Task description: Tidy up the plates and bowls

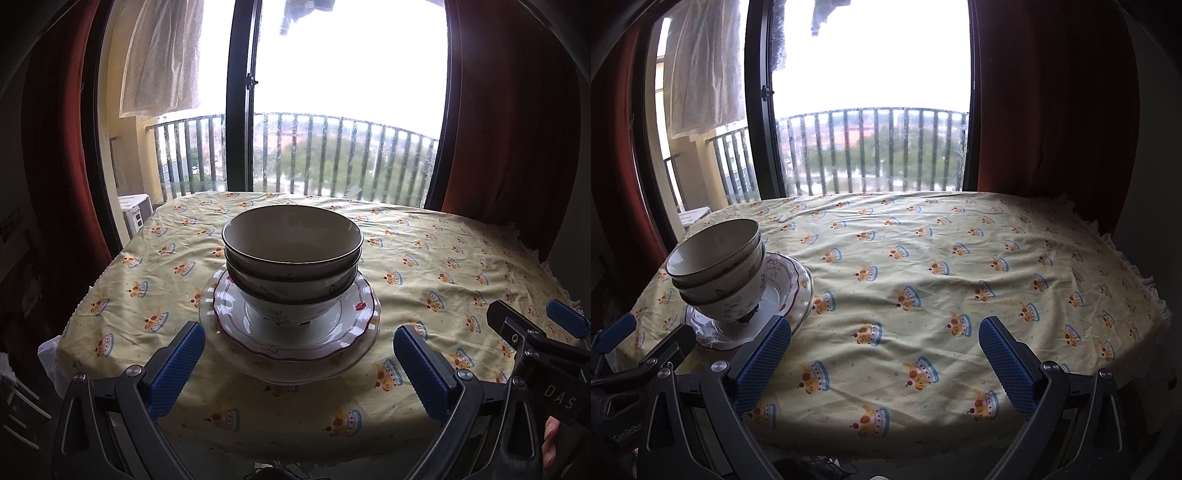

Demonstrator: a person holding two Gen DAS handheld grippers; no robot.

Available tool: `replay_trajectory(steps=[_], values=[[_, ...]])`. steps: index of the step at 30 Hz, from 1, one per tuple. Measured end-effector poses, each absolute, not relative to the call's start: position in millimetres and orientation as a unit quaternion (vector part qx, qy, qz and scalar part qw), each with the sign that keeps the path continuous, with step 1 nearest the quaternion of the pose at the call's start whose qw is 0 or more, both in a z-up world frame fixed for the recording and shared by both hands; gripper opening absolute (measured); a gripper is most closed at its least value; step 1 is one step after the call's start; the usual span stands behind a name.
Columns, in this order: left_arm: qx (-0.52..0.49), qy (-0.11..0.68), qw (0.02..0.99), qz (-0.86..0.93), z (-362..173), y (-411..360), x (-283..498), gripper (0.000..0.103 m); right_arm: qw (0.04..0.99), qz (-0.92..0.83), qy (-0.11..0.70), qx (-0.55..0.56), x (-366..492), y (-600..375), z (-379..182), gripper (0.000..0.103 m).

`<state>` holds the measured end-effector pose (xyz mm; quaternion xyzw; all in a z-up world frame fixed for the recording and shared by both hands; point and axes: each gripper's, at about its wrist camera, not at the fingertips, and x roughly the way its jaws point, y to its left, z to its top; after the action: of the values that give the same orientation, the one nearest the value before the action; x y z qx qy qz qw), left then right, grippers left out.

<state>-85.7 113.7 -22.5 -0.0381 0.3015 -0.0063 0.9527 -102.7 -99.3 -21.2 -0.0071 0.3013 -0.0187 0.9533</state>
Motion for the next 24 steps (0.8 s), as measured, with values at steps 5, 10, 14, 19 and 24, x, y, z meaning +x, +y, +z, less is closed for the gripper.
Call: replay_trajectory(steps=[5,10,14,19,24], values=[[-0.032,0.301,0.953,-0.006,-22,106,-83,0.103,0.953,-0.022,0.302,-0.009,-102,-104,-22,0.103],[-0.026,0.298,0.954,-0.005,-21,101,-83,0.103,0.951,-0.024,0.308,-0.006,-99,-109,-25,0.103],[-0.028,0.297,0.954,-0.004,-20,100,-83,0.103,0.950,-0.021,0.312,-0.006,-96,-110,-27,0.103],[-0.033,0.300,0.953,-0.001,-20,99,-81,0.103,0.949,-0.020,0.316,-0.010,-93,-112,-28,0.103],[-0.034,0.305,0.952,-0.001,-22,97,-79,0.103,0.948,-0.020,0.317,-0.010,-93,-113,-29,0.103]])
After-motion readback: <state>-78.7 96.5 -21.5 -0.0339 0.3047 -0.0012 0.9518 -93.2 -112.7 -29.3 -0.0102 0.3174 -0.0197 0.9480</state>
